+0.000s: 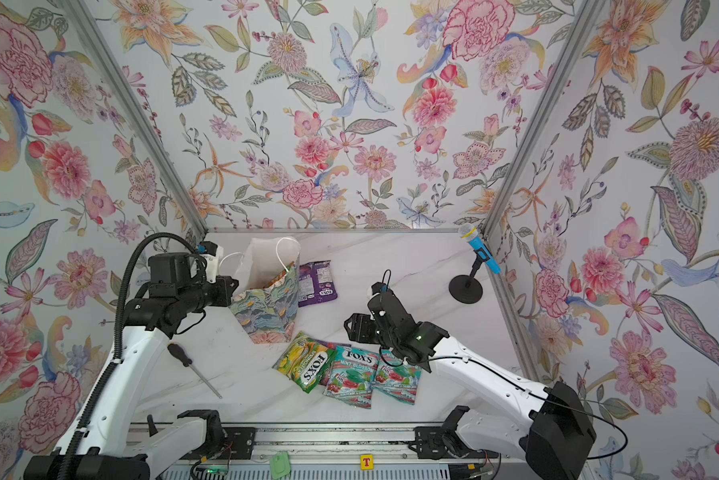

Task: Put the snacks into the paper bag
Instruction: 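Move the right gripper back down toward the remaining Fox's packets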

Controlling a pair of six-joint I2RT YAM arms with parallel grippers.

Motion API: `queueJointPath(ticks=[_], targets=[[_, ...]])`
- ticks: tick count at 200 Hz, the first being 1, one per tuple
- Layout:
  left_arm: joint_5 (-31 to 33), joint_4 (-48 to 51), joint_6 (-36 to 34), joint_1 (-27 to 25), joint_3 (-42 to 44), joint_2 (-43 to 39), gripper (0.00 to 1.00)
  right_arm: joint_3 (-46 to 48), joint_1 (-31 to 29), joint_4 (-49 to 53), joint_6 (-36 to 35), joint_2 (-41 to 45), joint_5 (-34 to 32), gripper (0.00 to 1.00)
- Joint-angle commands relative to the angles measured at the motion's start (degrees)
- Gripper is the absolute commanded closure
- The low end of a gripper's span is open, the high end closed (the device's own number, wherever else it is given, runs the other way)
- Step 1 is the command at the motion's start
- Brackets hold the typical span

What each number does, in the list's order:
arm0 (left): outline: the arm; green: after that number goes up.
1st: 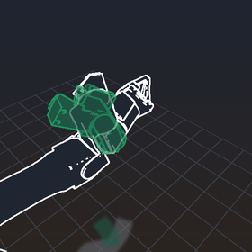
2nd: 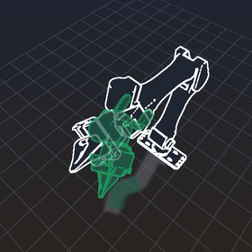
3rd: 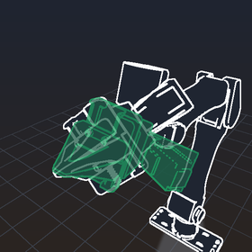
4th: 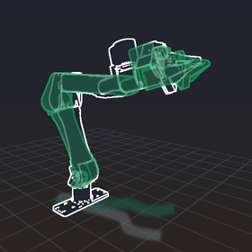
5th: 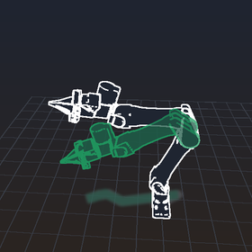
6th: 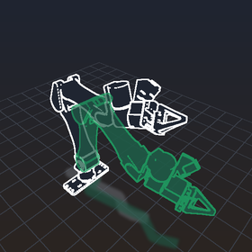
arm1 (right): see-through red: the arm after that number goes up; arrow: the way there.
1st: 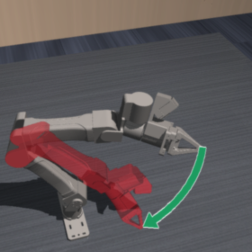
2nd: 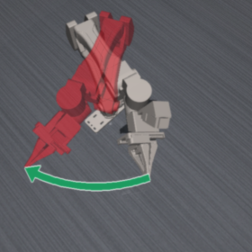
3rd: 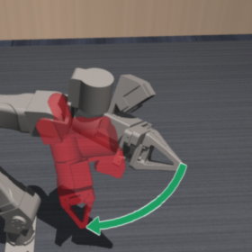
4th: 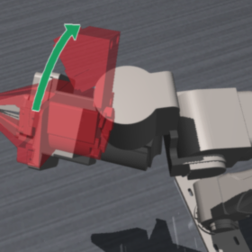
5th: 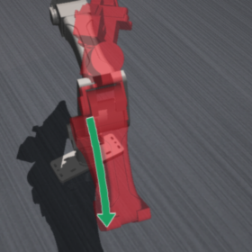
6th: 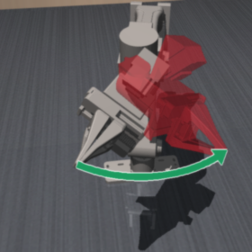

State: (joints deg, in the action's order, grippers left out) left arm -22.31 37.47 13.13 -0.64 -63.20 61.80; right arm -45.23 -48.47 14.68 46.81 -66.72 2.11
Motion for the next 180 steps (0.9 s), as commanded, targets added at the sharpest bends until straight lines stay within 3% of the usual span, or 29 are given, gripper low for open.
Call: queueJointPath(ticks=[1, 137, 180], targets=[[-0.3, 0.6, 0.7, 0.6, 1.4, -0.2, 0.94, 3.7, -2.5, -4.9, 7.8, 0.4, -0.3, 0.33], [-0.4, 0.7, 0.8, 0.6, 1.9, -0.9, 0.94, 11.7, -12.9, -22.7, 21.6, -8.4, 3.0, 0.37], [-0.5, 0.7, 0.8, 0.6, 1.7, -0.5, 0.94, 12.9, -13.6, -29.6, 24.0, -12.6, 4.0, 0.39]])
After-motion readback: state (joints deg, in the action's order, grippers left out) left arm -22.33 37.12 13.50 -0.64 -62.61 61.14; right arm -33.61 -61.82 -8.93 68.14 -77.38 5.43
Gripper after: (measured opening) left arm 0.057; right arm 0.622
